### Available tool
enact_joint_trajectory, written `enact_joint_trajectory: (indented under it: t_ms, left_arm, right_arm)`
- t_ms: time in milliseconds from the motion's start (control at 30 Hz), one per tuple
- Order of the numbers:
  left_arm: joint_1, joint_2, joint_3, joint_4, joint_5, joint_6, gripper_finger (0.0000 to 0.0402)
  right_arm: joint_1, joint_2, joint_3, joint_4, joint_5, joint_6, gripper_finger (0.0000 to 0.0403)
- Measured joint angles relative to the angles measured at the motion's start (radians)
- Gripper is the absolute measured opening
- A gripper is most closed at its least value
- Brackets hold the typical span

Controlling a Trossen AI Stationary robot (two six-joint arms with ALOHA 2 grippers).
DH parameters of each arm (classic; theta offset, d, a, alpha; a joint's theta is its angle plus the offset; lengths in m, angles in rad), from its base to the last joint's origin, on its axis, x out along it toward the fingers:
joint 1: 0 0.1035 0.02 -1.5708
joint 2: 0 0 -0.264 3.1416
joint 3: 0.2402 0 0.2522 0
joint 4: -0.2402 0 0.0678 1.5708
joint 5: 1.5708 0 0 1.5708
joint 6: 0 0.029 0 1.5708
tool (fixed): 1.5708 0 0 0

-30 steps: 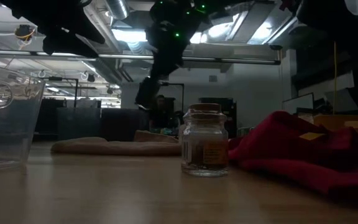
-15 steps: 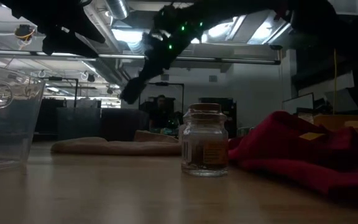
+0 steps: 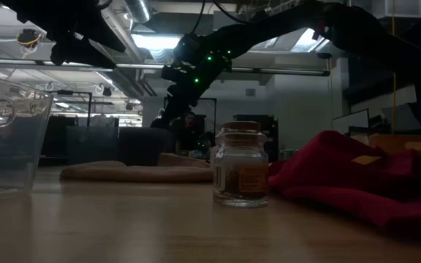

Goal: Sort spices by type
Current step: Put the top green seasoning bottle into the green bin, then put the brown seasoning bottle into the transparent bin

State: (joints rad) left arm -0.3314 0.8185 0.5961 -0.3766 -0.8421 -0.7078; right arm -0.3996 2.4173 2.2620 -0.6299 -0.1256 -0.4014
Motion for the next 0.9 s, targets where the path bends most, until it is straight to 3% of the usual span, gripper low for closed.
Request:
enact_joint_trajectory:
  t_ms: [233,900]
  left_arm:
    - [0.011,0.000,0.000,-0.001,0.000,0.000,0.0265]
    - [0.011,0.000,0.000,-0.007,0.000,0.000,0.0265]
  right_arm:
    - [0.000,0.009,0.000,0.027,0.004,0.000,0.0237]
    - [0.000,0.008,0.000,0.061,0.010,0.001,0.0243]
